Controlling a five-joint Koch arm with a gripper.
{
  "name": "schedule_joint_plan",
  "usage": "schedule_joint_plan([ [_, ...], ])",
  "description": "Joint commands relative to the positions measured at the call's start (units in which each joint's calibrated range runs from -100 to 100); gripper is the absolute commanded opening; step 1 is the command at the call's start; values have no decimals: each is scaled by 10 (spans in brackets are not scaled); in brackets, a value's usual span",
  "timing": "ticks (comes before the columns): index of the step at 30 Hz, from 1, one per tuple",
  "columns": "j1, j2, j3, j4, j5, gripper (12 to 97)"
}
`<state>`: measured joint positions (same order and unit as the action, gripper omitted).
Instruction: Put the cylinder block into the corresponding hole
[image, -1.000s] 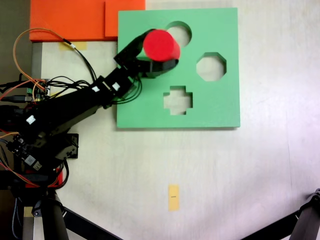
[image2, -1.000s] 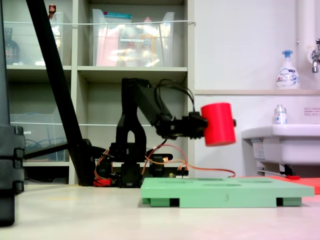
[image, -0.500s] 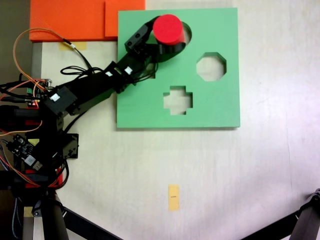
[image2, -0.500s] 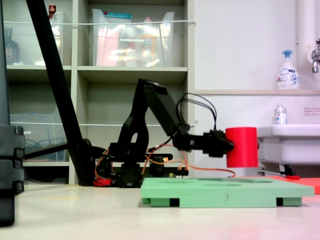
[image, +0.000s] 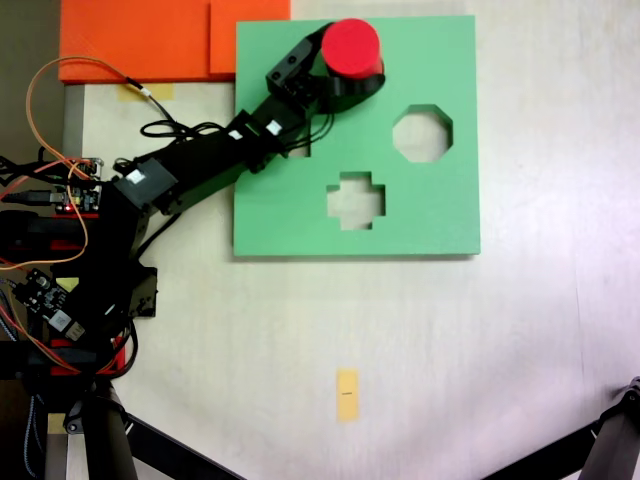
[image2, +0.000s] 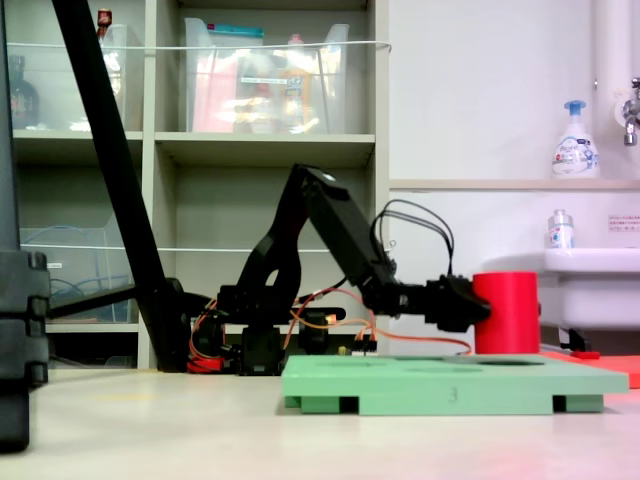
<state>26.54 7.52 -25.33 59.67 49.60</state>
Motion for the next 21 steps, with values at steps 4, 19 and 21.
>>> schedule_joint_plan([
  [4, 8, 18, 50, 2, 0, 360],
  [19, 6, 81, 41, 7, 0, 401],
  [21, 6, 92, 42, 9, 0, 434],
])
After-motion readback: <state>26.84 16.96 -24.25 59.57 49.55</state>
